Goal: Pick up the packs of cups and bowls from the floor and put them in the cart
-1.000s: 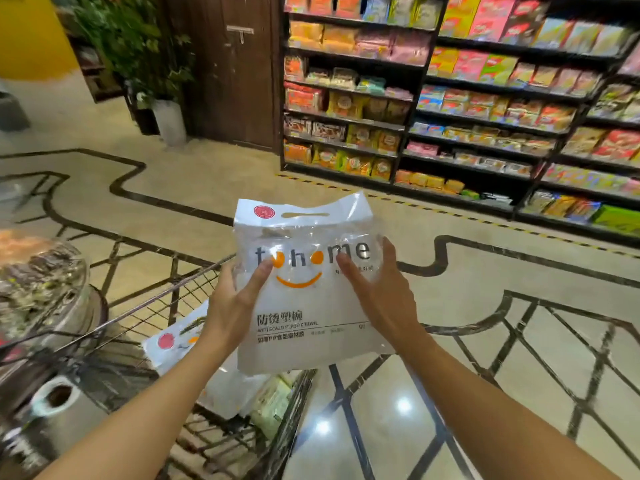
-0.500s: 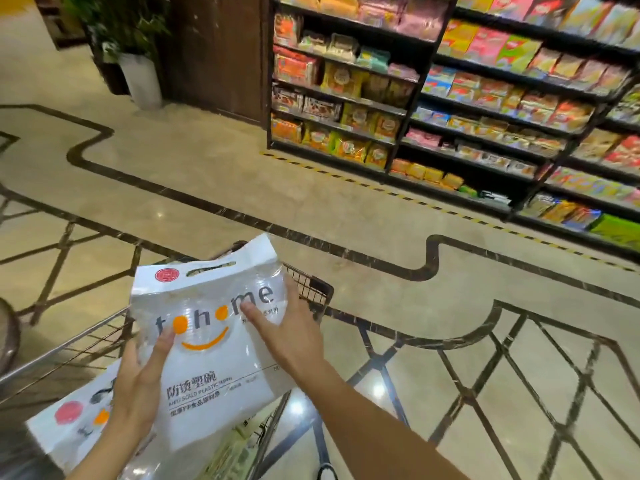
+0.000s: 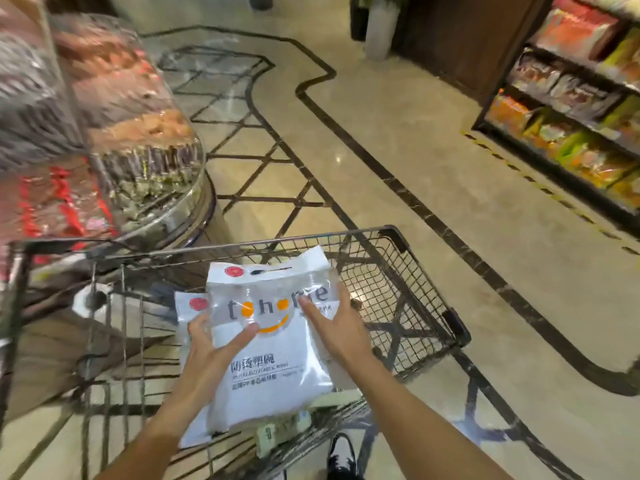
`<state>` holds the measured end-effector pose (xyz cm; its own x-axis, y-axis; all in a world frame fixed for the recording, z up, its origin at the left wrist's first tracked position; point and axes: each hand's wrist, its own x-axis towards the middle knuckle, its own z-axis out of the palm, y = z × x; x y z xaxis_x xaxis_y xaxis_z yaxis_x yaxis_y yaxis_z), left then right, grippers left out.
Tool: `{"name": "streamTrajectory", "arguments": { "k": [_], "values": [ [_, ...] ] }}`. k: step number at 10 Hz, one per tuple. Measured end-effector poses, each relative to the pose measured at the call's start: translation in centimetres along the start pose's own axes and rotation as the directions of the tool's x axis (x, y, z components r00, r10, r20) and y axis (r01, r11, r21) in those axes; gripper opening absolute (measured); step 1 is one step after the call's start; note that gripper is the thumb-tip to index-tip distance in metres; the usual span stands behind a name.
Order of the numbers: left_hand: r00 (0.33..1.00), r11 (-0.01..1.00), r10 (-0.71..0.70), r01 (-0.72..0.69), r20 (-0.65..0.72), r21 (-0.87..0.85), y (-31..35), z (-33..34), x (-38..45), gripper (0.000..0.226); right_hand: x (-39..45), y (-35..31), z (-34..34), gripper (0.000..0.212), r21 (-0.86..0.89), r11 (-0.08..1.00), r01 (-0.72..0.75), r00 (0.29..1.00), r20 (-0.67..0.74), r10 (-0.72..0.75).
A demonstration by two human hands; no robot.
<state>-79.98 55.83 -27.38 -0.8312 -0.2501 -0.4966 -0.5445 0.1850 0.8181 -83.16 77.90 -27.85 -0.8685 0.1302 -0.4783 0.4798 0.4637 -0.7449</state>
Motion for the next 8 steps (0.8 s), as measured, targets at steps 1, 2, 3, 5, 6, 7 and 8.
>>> {"name": "streamTrajectory", "arguments": {
  "k": [1,2,3,5,6,7,8],
  "values": [
    [0.995,0.998,-0.057,0.054,-0.082,-0.042,-1.8,-0.9,0.1,0.119,1.2,-0.1,1.7,0.107,-0.022,1.000,-0.012,0.997,0.070,0.013],
    [0.990,0.999,-0.040,0.038,-0.134,-0.014,-1.4,-0.4,-0.2,0.126,2.5,-0.2,2.1,0.103,-0.018,1.000,-0.011,0.994,0.105,0.013],
    [0.977,0.999,-0.019,0.028,-0.213,0.042,-1.0,0.7,-0.4,0.125,3.6,0.0,2.2,0.112,-0.015,1.000,0.004,0.995,0.098,-0.002],
    [0.967,0.978,0.054,-0.001,-0.250,0.207,0.0,1.3,-0.9,0.114,4.0,0.0,1.5,0.111,-0.096,0.994,0.043,0.996,0.087,-0.034],
    [0.978,0.969,0.095,-0.048,-0.184,0.244,0.7,0.5,-0.7,0.109,3.8,-0.9,0.6,0.102,-0.194,0.977,0.086,0.992,0.108,-0.066],
    [0.973,0.915,0.126,-0.037,-0.196,0.403,2.0,-0.5,-1.0,0.105,3.1,-2.4,-0.5,0.104,-0.322,0.938,0.126,0.988,0.121,-0.091],
    [0.953,0.806,0.259,-0.125,-0.156,0.578,3.8,-1.9,-1.4,0.101,2.2,-4.0,-1.3,0.106,-0.398,0.900,0.180,0.982,0.120,-0.144]
  ]
}}
